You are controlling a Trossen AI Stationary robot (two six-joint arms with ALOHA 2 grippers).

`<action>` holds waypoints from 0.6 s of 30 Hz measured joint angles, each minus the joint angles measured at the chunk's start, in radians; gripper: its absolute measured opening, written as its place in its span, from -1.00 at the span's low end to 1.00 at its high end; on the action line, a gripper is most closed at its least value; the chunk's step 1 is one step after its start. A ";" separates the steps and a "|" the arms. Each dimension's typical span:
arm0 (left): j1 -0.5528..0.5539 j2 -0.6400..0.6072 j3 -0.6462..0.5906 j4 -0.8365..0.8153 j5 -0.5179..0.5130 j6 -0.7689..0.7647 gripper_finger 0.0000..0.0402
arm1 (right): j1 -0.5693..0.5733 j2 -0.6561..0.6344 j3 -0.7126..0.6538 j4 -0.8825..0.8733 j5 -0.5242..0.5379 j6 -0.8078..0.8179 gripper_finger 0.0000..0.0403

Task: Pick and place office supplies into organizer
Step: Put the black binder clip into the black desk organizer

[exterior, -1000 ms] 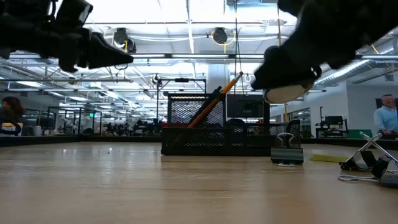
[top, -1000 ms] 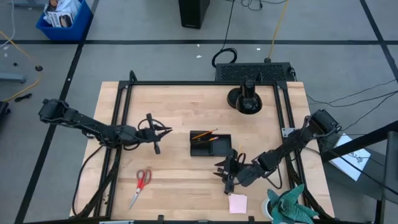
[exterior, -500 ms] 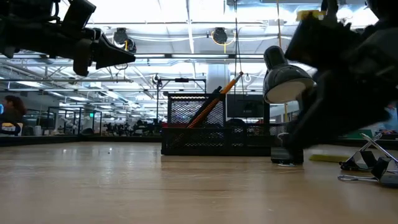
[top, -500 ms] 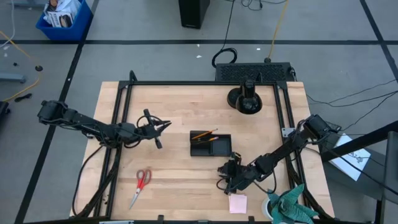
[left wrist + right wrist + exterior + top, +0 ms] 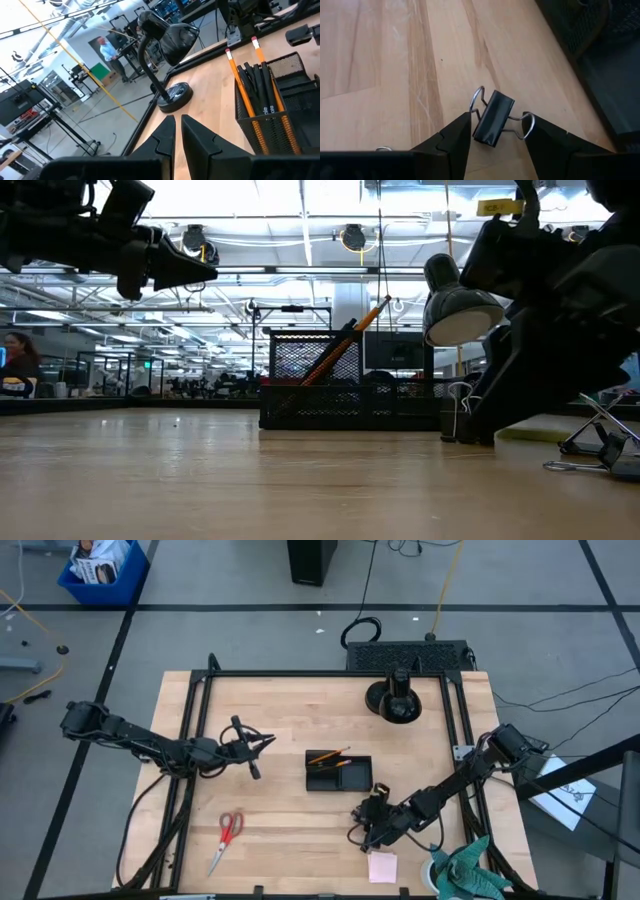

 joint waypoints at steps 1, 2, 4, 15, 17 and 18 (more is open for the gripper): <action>0.000 0.000 0.000 -0.001 0.000 0.006 -0.81 | 0.000 0.000 0.000 0.001 0.000 -0.003 -0.16; 0.000 0.000 0.000 -0.002 0.000 0.007 -0.81 | 0.000 0.000 0.000 0.001 0.001 -0.003 -0.16; 0.000 0.000 0.000 -0.005 0.000 -0.004 -0.81 | 0.000 0.000 0.000 0.003 0.001 -0.001 -0.16; 0.000 0.000 0.000 -0.010 0.000 -0.011 -0.81 | 0.000 0.000 0.000 0.057 0.002 -0.005 -0.16; 0.000 0.000 0.000 -0.009 0.000 -0.011 -0.81 | 0.000 0.000 0.000 0.058 0.002 0.009 -0.16; 0.000 0.000 0.000 -0.010 0.000 -0.011 -0.81 | 0.000 0.000 0.000 0.059 0.003 0.019 -0.16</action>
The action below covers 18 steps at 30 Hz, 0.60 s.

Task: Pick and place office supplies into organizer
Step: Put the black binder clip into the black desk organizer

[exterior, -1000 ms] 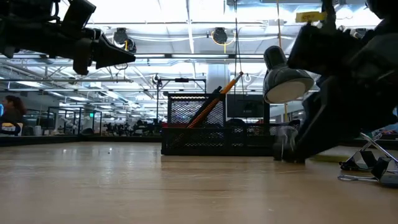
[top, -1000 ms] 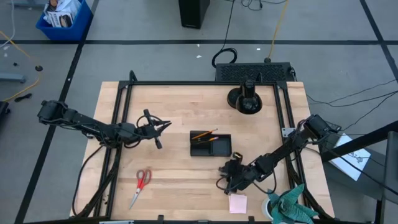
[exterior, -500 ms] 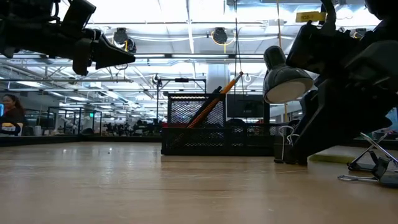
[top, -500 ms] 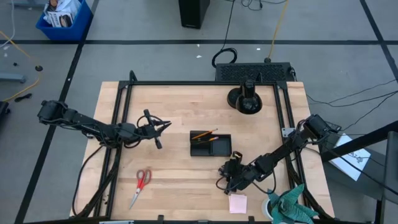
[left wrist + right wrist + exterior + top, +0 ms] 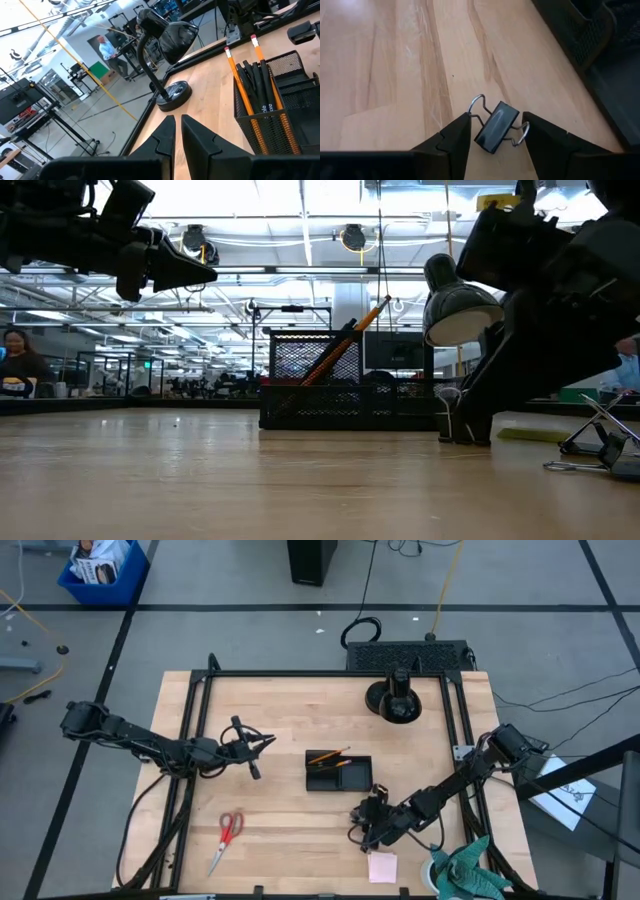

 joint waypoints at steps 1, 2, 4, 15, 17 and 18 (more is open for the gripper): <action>0.000 0.000 0.000 0.000 0.000 -0.001 -0.81 | 0.000 0.000 0.000 0.000 0.004 0.010 -0.17; 0.000 0.000 0.000 0.000 0.000 -0.002 -0.81 | 0.000 0.000 0.000 0.000 0.018 0.017 -0.19; 0.000 0.000 0.000 -0.001 0.000 -0.003 -0.81 | 0.000 0.000 0.000 0.002 0.042 0.027 -0.25; 0.000 0.000 0.000 -0.035 -0.029 -0.002 -0.81 | -0.002 -0.001 0.000 -0.012 0.046 0.001 -0.87; 0.000 0.000 0.000 -0.044 -0.049 -0.002 -0.81 | -0.010 -0.002 0.001 -0.009 0.040 -0.019 -0.96; -0.001 0.000 0.000 -0.045 -0.058 -0.001 -0.81 | -0.014 -0.004 0.001 -0.008 0.026 -0.027 -0.97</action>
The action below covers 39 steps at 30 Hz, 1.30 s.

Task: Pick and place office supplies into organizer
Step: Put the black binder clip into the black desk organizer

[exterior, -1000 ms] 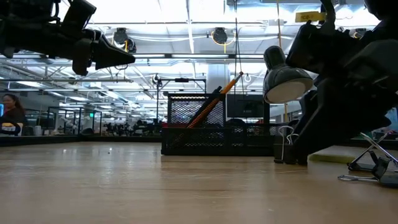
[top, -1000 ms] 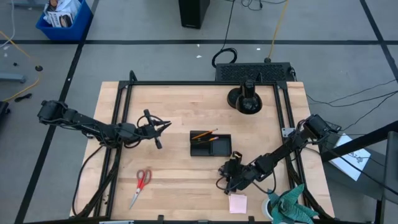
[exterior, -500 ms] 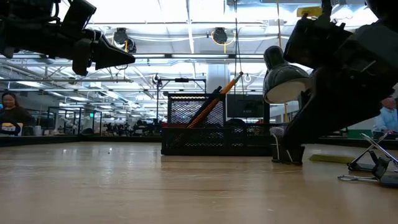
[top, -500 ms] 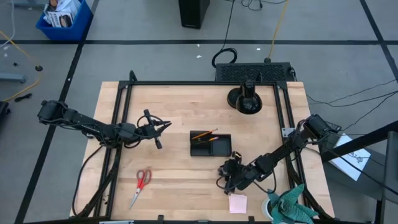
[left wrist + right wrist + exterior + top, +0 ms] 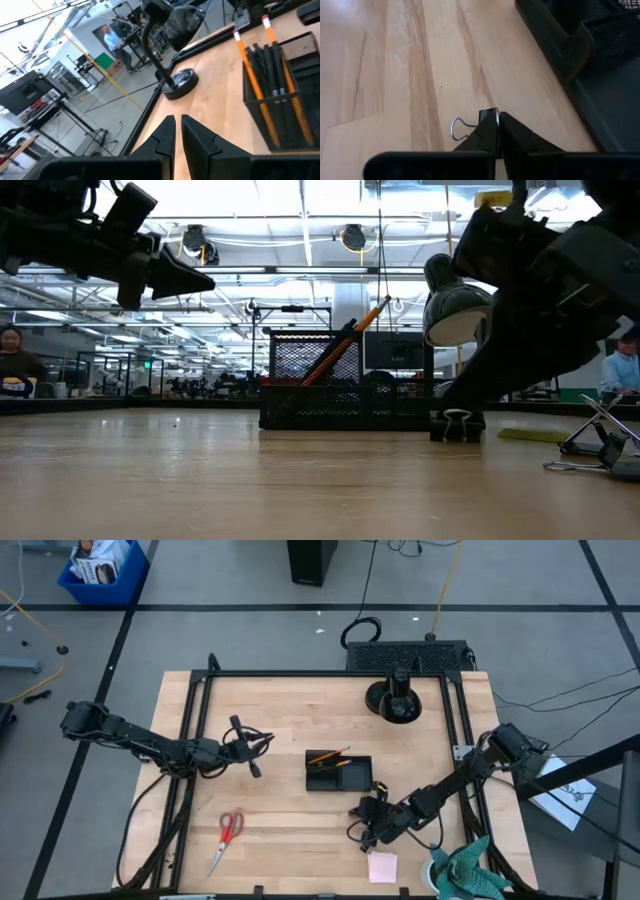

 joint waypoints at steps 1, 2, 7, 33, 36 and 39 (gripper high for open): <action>0.000 0.000 0.000 0.000 -0.003 0.000 -0.81 | -0.001 -0.002 0.000 0.001 -0.007 -0.003 -0.97; 0.000 0.000 0.000 0.000 -0.004 -0.001 -0.81 | -0.003 -0.002 0.000 0.003 -0.009 -0.001 -0.96; 0.000 0.000 0.000 0.000 0.001 -0.005 -0.81 | 0.003 0.001 -0.001 0.075 -0.009 -0.004 -0.99; -0.028 0.000 0.000 0.025 -0.004 0.023 -0.81 | -0.261 -0.024 0.111 0.193 -0.007 -0.522 -1.00; -0.033 0.000 0.000 0.025 -0.004 0.048 -0.81 | -0.259 -0.023 0.111 0.129 -0.007 -0.515 -1.00; -0.032 0.000 0.000 0.025 -0.004 0.056 -0.81 | -0.259 -0.022 0.111 0.066 -0.003 -0.484 -1.00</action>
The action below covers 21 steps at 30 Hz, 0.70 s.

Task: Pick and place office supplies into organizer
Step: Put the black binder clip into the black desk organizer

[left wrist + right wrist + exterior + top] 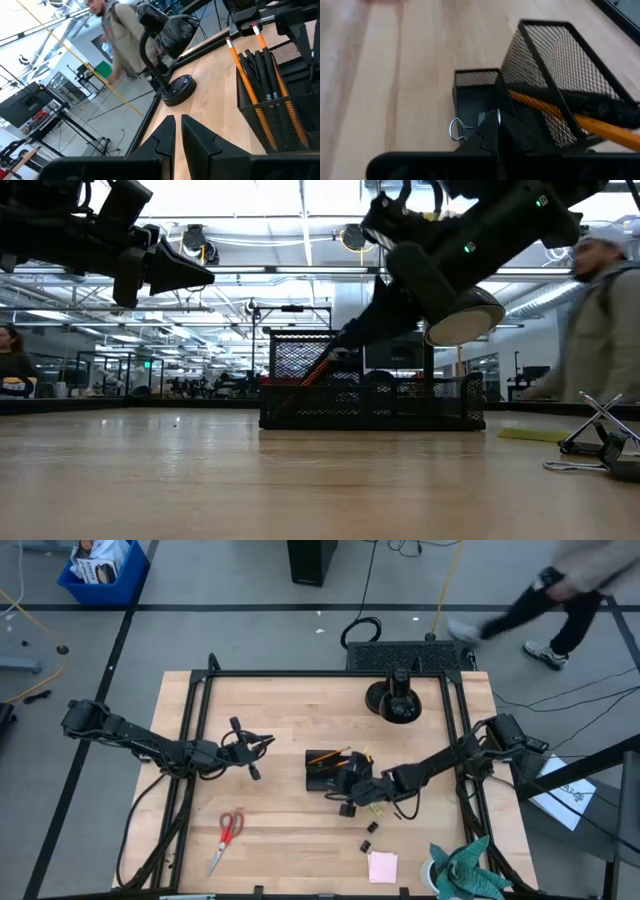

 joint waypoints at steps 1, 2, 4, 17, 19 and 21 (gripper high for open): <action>0.000 0.000 0.000 0.000 0.000 0.000 -0.81 | 0.000 0.000 0.000 -0.007 0.004 0.007 -1.00; 0.000 0.000 0.000 0.000 0.000 0.001 -0.81 | 0.000 0.000 0.000 -0.012 0.010 0.012 -1.00; 0.000 0.000 0.000 0.000 0.000 0.008 -0.81 | 0.000 0.000 0.000 -0.017 0.022 0.014 -1.00; 0.000 0.000 0.000 0.005 0.000 0.007 -0.81 | -0.014 0.084 0.000 0.121 -0.002 0.007 -1.00; 0.000 0.000 0.000 0.005 0.000 0.007 -0.81 | -0.023 0.107 0.001 0.141 0.010 0.003 -1.00; 0.000 0.000 0.000 0.005 0.000 0.007 -0.81 | -0.029 0.127 0.002 0.172 0.025 0.005 -1.00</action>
